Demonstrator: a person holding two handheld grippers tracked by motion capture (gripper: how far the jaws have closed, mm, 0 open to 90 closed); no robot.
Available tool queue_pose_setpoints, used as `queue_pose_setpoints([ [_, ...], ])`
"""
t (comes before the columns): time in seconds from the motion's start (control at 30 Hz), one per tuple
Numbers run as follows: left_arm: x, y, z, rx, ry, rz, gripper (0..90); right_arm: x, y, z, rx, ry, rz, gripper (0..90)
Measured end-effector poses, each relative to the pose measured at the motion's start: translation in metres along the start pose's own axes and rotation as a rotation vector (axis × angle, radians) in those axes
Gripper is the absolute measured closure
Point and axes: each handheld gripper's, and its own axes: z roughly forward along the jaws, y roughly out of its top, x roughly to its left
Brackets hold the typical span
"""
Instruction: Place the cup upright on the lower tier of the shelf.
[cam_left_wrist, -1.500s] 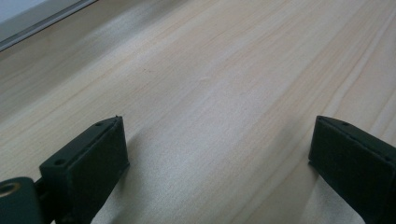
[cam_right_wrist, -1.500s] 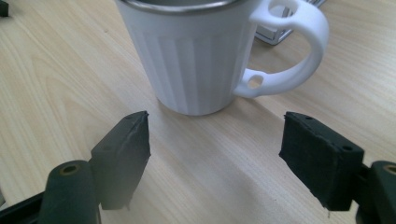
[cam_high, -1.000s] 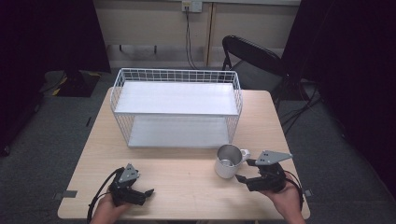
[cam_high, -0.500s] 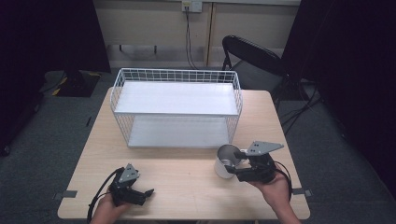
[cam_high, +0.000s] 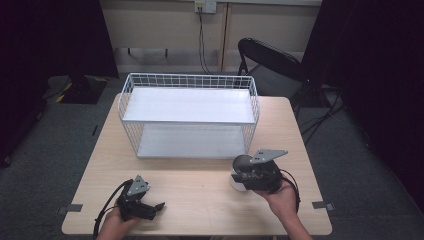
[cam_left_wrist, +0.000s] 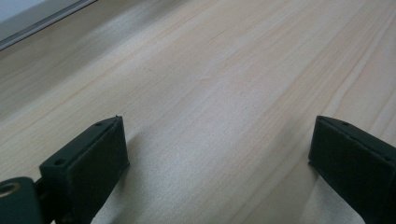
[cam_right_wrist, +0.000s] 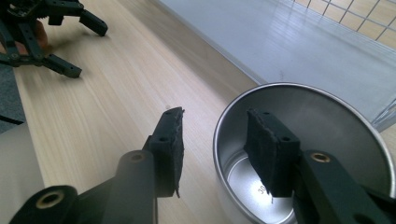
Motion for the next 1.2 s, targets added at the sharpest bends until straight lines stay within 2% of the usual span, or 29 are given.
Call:
queue_pose_setpoints([
  [0.13,0.000,0.000,0.000,0.000,0.000,0.000,3.9,0.002,0.000,0.006,0.015,-0.001,0.007,65.7],
  [0.3,0.000,0.000,0.000,0.000,0.000,0.000,3.9,0.003,-0.001,0.008,0.036,-0.023,0.023,67.7],
  [0.57,0.000,0.000,0.000,0.000,0.000,0.000,3.9,0.001,-0.006,0.015,0.054,-0.019,0.042,70.4],
  [0.83,0.000,0.000,0.000,0.000,0.000,0.000,3.9,-0.001,-0.011,0.020,0.071,-0.019,0.042,79.8],
  [0.93,0.000,0.000,0.000,0.000,0.000,0.000,3.9,0.000,-0.011,0.020,0.074,-0.023,0.031,80.1],
  [0.97,0.000,0.000,0.000,0.000,0.000,0.000,3.9,0.001,-0.011,0.020,0.078,-0.035,0.007,80.7],
  [1.1,0.000,0.000,0.000,0.000,0.000,0.000,3.9,0.002,-0.010,0.019,0.077,-0.046,-0.018,81.3],
  [1.13,0.000,0.000,0.000,0.000,0.000,0.000,3.9,0.002,-0.009,0.017,0.072,-0.053,-0.036,82.1],
  [1.2,0.000,0.000,0.000,0.000,0.000,0.000,3.9,0.002,-0.009,0.016,0.071,-0.044,-0.032,82.1],
])
